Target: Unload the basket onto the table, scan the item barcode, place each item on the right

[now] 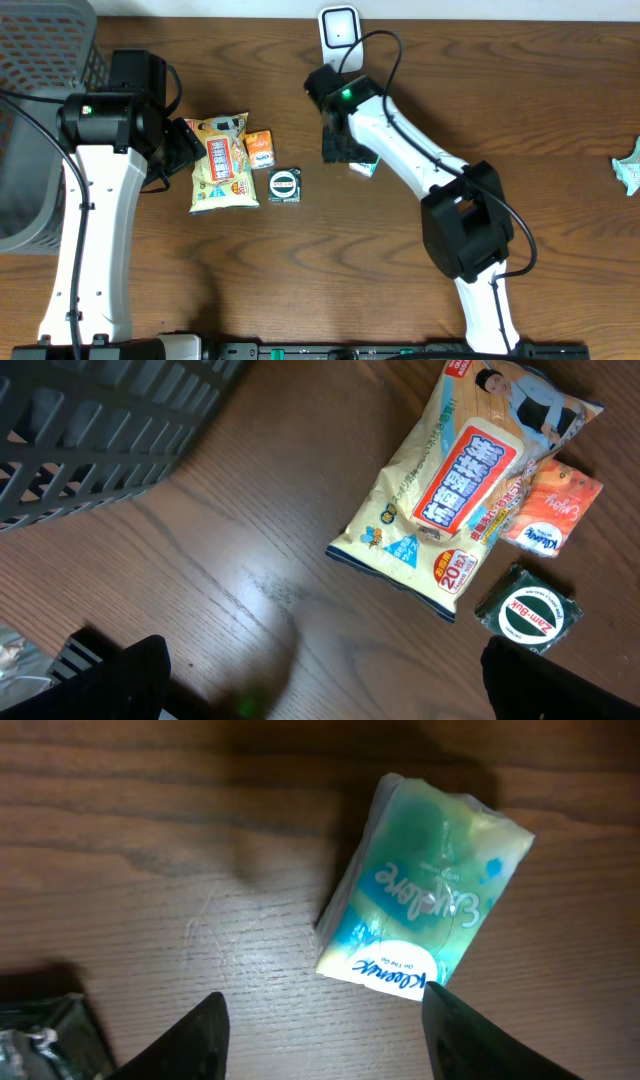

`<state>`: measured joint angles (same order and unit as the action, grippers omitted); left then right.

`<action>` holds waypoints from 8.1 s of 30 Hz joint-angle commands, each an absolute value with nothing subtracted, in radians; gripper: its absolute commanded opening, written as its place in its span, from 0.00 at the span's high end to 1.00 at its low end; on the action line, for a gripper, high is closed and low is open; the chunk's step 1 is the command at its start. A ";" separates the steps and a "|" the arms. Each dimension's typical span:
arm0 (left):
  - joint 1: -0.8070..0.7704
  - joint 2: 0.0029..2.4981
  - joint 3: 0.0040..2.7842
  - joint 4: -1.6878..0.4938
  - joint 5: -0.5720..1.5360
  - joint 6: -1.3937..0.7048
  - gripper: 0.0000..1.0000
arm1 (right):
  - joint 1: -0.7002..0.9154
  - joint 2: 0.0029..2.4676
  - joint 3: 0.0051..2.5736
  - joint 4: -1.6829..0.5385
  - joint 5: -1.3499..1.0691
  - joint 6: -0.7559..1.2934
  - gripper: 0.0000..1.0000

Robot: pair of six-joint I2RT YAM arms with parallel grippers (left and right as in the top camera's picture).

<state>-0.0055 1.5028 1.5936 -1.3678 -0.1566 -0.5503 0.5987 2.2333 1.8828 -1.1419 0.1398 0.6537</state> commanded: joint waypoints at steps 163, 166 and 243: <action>-0.002 1.503 1.594 -1.372 -0.166 -0.555 0.02 | 0.158 1.930 1.344 -0.838 -1.036 -0.134 0.99; -0.002 1.503 1.594 -1.372 -0.166 -0.556 0.02 | 0.129 1.900 1.344 -0.843 -1.203 -0.225 0.99; -0.002 1.503 1.593 -1.372 -0.166 -0.556 0.02 | 0.517 2.547 2.269 -0.265 0.584 -0.966 0.99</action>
